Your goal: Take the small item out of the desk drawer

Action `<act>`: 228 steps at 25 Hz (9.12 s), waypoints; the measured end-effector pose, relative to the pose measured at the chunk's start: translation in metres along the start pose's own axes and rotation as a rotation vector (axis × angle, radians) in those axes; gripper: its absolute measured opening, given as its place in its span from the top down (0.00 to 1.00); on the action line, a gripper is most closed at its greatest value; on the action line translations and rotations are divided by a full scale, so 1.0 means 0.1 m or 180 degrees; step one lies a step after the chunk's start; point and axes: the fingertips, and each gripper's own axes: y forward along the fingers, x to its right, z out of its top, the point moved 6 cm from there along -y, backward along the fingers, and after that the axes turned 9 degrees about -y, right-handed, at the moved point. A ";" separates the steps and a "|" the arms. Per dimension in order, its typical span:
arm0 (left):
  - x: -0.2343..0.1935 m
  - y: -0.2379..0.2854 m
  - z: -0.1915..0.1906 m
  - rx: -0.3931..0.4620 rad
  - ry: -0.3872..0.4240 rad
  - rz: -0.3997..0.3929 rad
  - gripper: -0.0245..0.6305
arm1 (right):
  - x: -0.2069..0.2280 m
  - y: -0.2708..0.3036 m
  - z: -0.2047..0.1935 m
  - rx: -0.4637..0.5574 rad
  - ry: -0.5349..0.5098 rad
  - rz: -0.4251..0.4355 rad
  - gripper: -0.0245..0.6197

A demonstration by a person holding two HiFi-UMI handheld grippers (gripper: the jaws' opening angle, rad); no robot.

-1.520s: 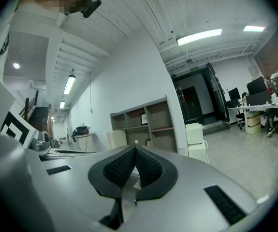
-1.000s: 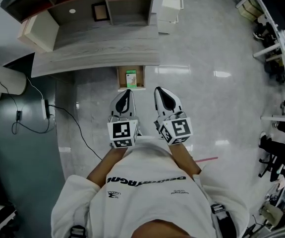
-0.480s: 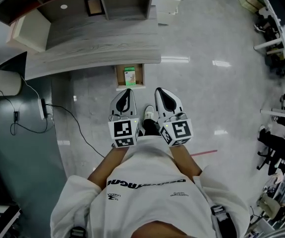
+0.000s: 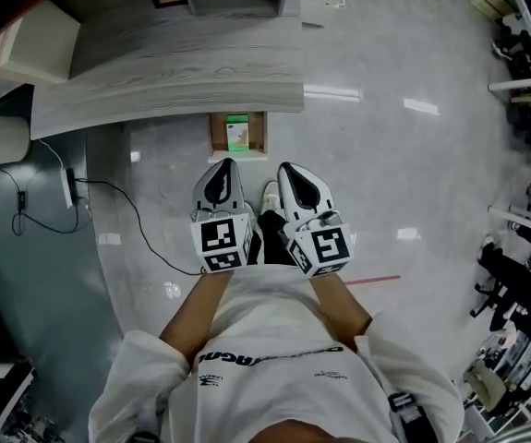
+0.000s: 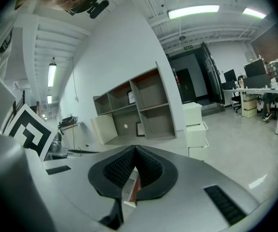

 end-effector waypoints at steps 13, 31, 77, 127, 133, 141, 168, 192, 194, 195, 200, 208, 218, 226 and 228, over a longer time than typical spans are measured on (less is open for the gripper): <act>-0.23 0.79 -0.51 -0.0245 -0.0050 0.0189 0.94 | 0.30 0.38 -0.58 -0.0214 0.0036 -0.0043 0.91; -0.55 1.45 -1.21 -0.0714 -0.0349 0.0271 0.73 | 0.35 0.69 -1.21 -0.0364 0.0063 0.0001 0.91; -1.03 2.73 -2.35 -0.1535 -0.0478 0.0482 0.43 | 0.50 0.94 -2.31 -0.0810 0.0349 0.0018 0.91; -1.16 3.10 -2.58 -0.1765 -0.0534 0.0733 0.47 | 0.64 0.99 -2.46 -0.0897 0.0396 0.0025 0.91; -1.11 3.00 -2.49 -0.1694 -0.0518 0.0686 0.47 | 0.60 0.95 -2.38 -0.0851 0.0374 0.0009 0.91; -1.03 2.79 -2.35 -0.1587 -0.0480 0.0641 0.47 | 0.58 0.84 -2.24 -0.0753 0.0334 -0.0001 0.91; -0.48 1.62 -1.17 -0.1178 -0.0442 0.0433 0.47 | 0.27 0.31 -1.02 -0.0455 0.0051 -0.0071 0.91; 0.00 0.45 0.08 -0.0574 -0.0247 0.0324 0.47 | 0.14 -0.17 0.32 -0.0120 -0.0135 -0.0133 0.91; 0.05 0.32 0.20 -0.0539 -0.0256 0.0293 0.47 | 0.15 -0.22 0.42 -0.0093 -0.0160 -0.0154 0.91; 0.06 0.26 0.27 -0.0528 -0.0261 0.0277 0.47 | 0.15 -0.24 0.48 -0.0073 -0.0165 -0.0165 0.91; 0.11 -0.07 0.59 -0.0370 -0.0289 0.0262 0.47 | 0.16 -0.34 0.72 0.0038 -0.0218 -0.0200 0.91; 0.27 -0.34 0.86 -0.0121 -0.0216 0.0084 0.47 | 0.12 -0.42 1.00 0.0122 -0.0299 -0.0141 0.91; 0.40 -0.60 1.13 0.0175 -0.0088 -0.0030 0.47 | 0.02 -0.47 1.23 0.0207 -0.0430 -0.0102 0.91; 0.41 -0.72 1.24 0.0357 -0.0042 -0.0017 0.47 | -0.03 -0.45 1.34 0.0314 -0.0549 -0.0053 0.91; 0.40 -0.73 1.24 0.0384 -0.0050 -0.0008 0.47 | -0.02 -0.45 1.36 0.0328 -0.0562 -0.0050 0.91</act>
